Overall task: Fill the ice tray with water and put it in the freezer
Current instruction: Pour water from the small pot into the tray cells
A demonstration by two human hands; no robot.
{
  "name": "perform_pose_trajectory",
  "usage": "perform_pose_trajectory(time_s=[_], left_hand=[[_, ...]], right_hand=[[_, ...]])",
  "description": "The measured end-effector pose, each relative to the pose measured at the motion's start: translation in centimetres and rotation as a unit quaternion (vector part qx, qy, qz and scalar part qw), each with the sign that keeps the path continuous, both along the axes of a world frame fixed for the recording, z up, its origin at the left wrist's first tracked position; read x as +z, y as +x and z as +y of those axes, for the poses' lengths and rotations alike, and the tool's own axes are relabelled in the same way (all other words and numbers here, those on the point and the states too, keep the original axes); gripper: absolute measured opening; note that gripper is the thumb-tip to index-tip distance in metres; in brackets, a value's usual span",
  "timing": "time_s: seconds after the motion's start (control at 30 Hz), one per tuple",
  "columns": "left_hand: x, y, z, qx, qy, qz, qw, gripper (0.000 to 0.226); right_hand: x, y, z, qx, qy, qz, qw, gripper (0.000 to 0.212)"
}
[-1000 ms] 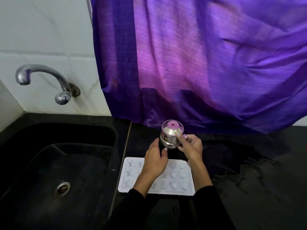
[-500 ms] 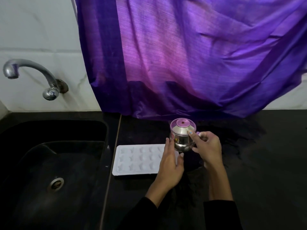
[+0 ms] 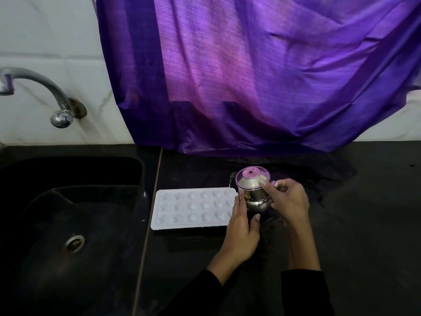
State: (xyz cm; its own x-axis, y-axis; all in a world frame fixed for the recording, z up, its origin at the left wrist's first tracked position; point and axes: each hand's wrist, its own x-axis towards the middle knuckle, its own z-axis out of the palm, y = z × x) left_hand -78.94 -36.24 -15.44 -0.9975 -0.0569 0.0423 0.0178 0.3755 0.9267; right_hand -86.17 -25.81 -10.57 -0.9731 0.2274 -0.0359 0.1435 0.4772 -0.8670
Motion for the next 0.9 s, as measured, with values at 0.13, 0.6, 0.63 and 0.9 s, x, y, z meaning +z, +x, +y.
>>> perform_pose_trajectory(time_s=[0.13, 0.6, 0.63, 0.9], left_hand=[[-0.3, -0.2, 0.0, -0.001, -0.003, -0.001, 1.0, 0.065], [-0.2, -0.3, 0.2, -0.014, -0.009, -0.017, 1.0, 0.067], [-0.2, -0.3, 0.2, -0.016, -0.01, -0.018, 1.0, 0.067], [-0.3, -0.2, -0.1, -0.016, -0.015, -0.005, 1.0, 0.067]], right_hand=[[0.2, 0.0, -0.1, -0.004, 0.015, 0.001, 1.0, 0.031], [0.5, 0.5, 0.1, -0.018, -0.002, -0.002, 1.0, 0.033], [0.5, 0.6, 0.1, -0.019, -0.007, -0.001, 1.0, 0.032], [1.0, 1.4, -0.1, -0.026, -0.056, 0.019, 0.998, 0.027]])
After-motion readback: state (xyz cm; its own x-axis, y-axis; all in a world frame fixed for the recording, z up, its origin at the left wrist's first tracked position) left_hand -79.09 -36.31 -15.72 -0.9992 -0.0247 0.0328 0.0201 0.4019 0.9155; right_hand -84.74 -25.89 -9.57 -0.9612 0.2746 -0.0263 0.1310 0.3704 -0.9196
